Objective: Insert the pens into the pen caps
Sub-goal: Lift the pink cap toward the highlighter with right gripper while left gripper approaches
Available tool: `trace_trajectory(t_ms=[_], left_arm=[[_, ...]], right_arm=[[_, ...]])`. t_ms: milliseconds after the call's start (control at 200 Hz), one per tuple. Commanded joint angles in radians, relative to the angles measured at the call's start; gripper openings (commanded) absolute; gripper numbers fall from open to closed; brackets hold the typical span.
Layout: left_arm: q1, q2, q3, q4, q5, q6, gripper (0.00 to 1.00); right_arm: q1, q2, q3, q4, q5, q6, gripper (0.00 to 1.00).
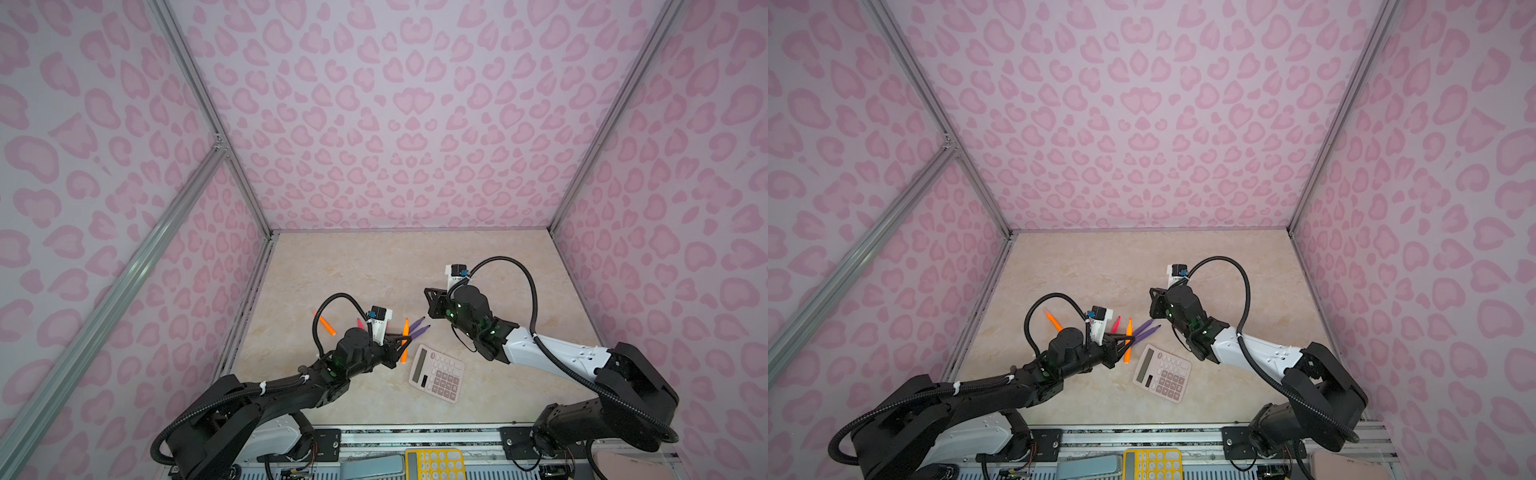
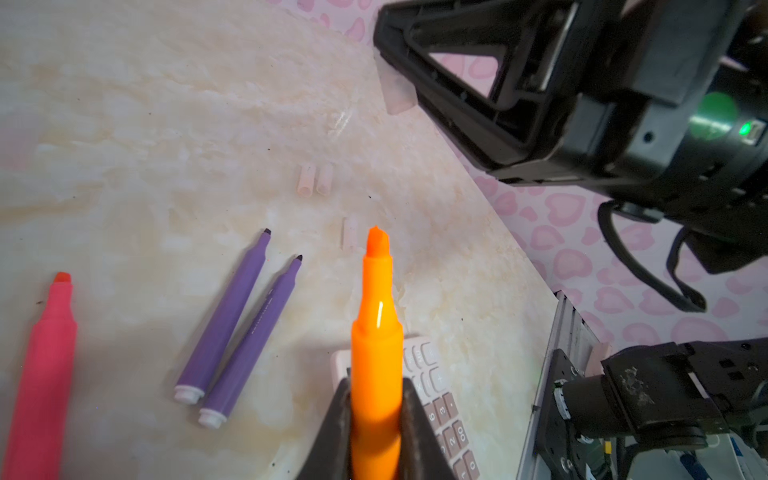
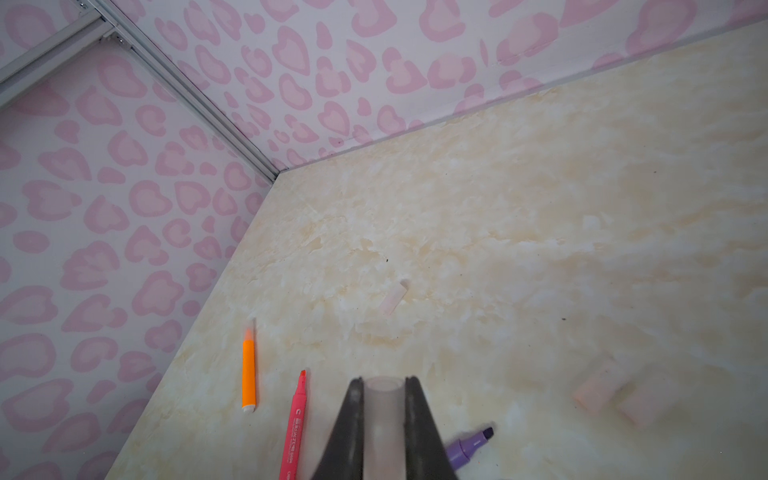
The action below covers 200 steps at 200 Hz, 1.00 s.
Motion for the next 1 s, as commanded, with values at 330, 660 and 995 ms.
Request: trace_trajectory(t_ms=[330, 660, 995], left_arm=[[0.004, -0.038, 0.300, -0.408, -0.075, -0.084, 0.04], [0.032, -0.112, 0.435, -0.618, -0.243, 0.129, 0.04], [0.044, -0.206, 0.248, -0.423, -0.201, 0.192, 0.04]], right_arm=[[0.001, -0.016, 0.061, 0.072, 0.034, -0.029, 0.00], [-0.019, -0.021, 0.088, 0.054, 0.035, -0.014, 0.00], [-0.024, -0.022, 0.070, 0.107, -0.108, 0.001, 0.00]])
